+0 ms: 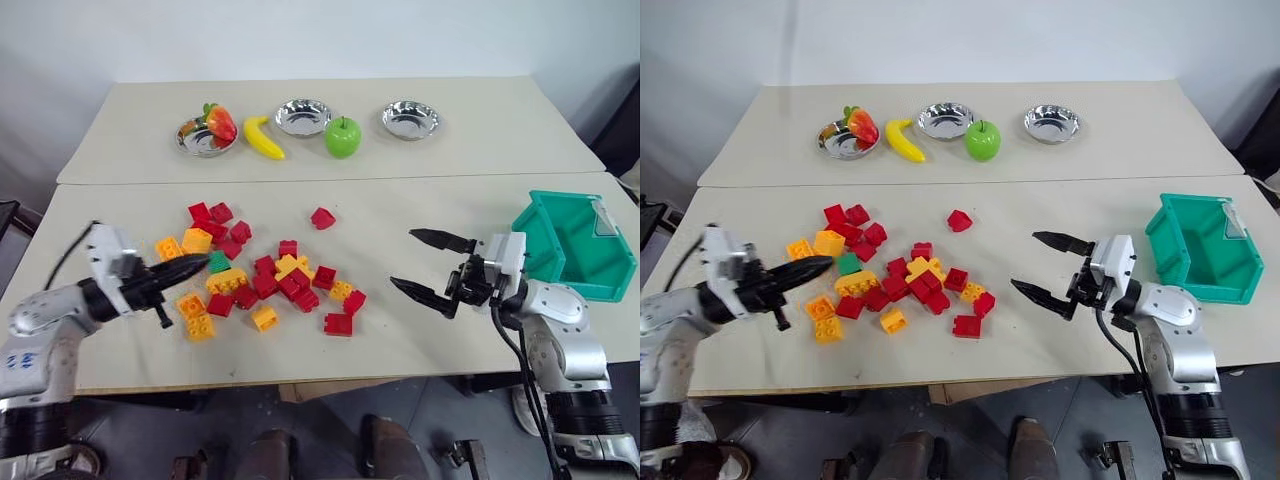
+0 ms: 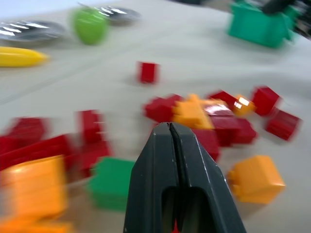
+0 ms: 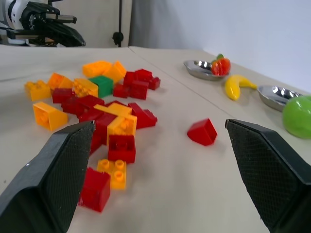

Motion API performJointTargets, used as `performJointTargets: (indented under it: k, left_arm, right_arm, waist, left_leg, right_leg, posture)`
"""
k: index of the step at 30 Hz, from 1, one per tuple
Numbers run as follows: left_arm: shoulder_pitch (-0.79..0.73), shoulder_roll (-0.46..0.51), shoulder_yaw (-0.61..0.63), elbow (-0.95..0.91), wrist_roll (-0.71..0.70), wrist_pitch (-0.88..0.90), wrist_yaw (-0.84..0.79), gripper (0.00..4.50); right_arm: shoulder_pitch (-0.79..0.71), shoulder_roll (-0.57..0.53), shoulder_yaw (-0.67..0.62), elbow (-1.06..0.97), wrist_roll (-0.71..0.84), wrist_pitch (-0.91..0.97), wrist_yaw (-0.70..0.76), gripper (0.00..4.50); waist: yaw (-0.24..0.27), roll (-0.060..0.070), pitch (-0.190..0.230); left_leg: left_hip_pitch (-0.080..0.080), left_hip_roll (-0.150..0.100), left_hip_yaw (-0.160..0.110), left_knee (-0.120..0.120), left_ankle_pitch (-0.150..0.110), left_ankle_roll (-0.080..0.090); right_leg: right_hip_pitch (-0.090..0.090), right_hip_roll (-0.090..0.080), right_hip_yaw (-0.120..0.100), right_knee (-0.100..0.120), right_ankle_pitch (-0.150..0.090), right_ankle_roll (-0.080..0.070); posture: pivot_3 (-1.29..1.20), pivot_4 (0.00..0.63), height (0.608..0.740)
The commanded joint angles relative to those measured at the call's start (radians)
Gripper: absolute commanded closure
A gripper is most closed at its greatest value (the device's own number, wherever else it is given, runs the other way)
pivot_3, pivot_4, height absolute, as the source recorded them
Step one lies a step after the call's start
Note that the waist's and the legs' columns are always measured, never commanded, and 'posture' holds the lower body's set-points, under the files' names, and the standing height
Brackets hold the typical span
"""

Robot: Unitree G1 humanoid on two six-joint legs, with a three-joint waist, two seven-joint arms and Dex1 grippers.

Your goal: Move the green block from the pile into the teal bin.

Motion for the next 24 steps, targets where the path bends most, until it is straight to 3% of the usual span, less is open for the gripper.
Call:
performJointTargets:
  k: [1,9,15,16,19,24]
  left_arm:
    - [0.164,-0.028,0.188,-0.056,-0.044,0.021,0.078,4.48]
    - [0.523,-0.183,0.430,-0.167,-0.075,-0.014,0.167,2.13]
    - [0.601,-0.227,0.402,-0.242,-0.036,-0.056,0.194,0.22]
    - [0.597,-0.221,0.387,-0.260,-0.035,-0.048,0.203,0.03]
    - [0.545,-0.176,0.280,-0.380,-0.061,0.056,0.259,0.03]
    - [0.368,-0.044,0.095,-0.521,-0.086,0.370,0.460,0.03]
  right_arm:
    - [-0.025,0.008,-0.005,0.015,0.006,-0.019,0.022,0.00]
    - [-0.094,0.029,0.025,0.072,0.003,-0.018,0.079,0.00]
    - [-0.124,0.036,0.035,0.122,-0.005,-0.024,0.118,0.00]
    - [-0.127,0.037,0.034,0.127,-0.007,-0.024,0.122,0.00]
    - [-0.131,0.042,0.034,0.138,-0.010,-0.023,0.131,0.00]
    - [-0.124,0.051,0.033,0.127,-0.010,-0.020,0.131,0.00]
  waist:
    - [-0.009,0.000,0.000]
    - [-0.015,-0.001,0.000]
    - [0.008,-0.002,0.000]
    - [0.009,-0.001,0.000]
    - [0.009,-0.002,0.000]
    - [0.001,-0.001,0.000]
  left_leg:
    - [0.001,0.001,0.000,-0.001,-0.001,0.000]
    - [0.001,0.005,0.000,-0.001,-0.003,0.001]
    - [0.001,0.006,0.001,0.000,-0.004,0.001]
    - [0.001,0.006,0.000,0.000,-0.004,0.001]
    - [0.001,0.006,0.000,0.001,-0.004,0.001]
    - [0.001,0.006,0.000,0.002,-0.004,0.001]
  right_leg:
    - [-0.001,0.000,0.001,0.000,0.000,0.000]
    - [0.000,-0.001,0.000,-0.001,0.000,0.000]
    - [0.000,-0.001,0.000,-0.002,0.000,-0.001]
    - [0.000,-0.001,0.000,-0.002,0.000,-0.001]
    - [0.000,-0.001,0.000,-0.001,0.001,-0.002]
    - [0.000,0.000,0.000,0.000,0.001,-0.002]
  posture:
    - [0.00,0.150,0.740]
    - [0.00,0.150,0.740]
    - [0.00,0.150,0.740]
    - [0.00,0.150,0.740]
    - [0.00,0.150,0.740]
    - [0.00,0.150,0.740]
